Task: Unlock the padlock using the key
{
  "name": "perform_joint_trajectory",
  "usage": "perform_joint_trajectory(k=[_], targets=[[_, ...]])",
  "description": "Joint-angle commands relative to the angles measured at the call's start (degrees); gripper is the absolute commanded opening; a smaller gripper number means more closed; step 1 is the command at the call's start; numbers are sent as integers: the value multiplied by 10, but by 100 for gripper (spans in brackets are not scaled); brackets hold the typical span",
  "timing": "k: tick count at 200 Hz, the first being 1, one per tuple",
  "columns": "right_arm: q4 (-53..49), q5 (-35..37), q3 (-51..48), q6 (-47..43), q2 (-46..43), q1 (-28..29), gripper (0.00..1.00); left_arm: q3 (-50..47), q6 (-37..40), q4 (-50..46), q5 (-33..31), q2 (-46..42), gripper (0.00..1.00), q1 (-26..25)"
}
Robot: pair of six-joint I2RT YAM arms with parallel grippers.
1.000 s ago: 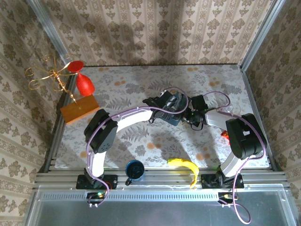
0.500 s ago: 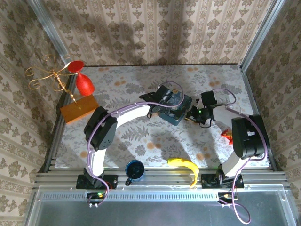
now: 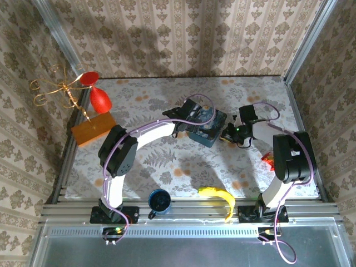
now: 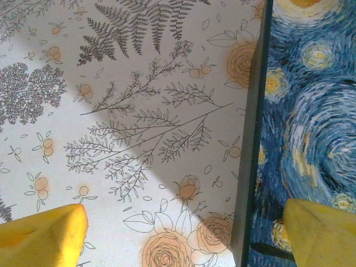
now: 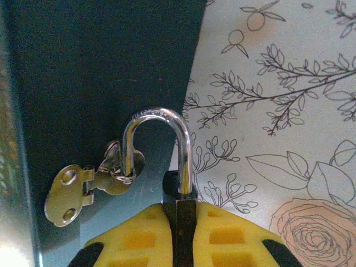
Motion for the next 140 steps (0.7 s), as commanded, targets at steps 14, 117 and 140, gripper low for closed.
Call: perform_joint_trajectory(k=[14,117,140], targets=[[30,-14,-28,54,12,-19,0,-39,10,-104,-35,40,91,27],[116,-31,-8,109,7,-6,0,-39,11,-101,-24,42,89,24],[110,-23,9,107,14,-8,0,-41,11,-100,-23,41,89,24]])
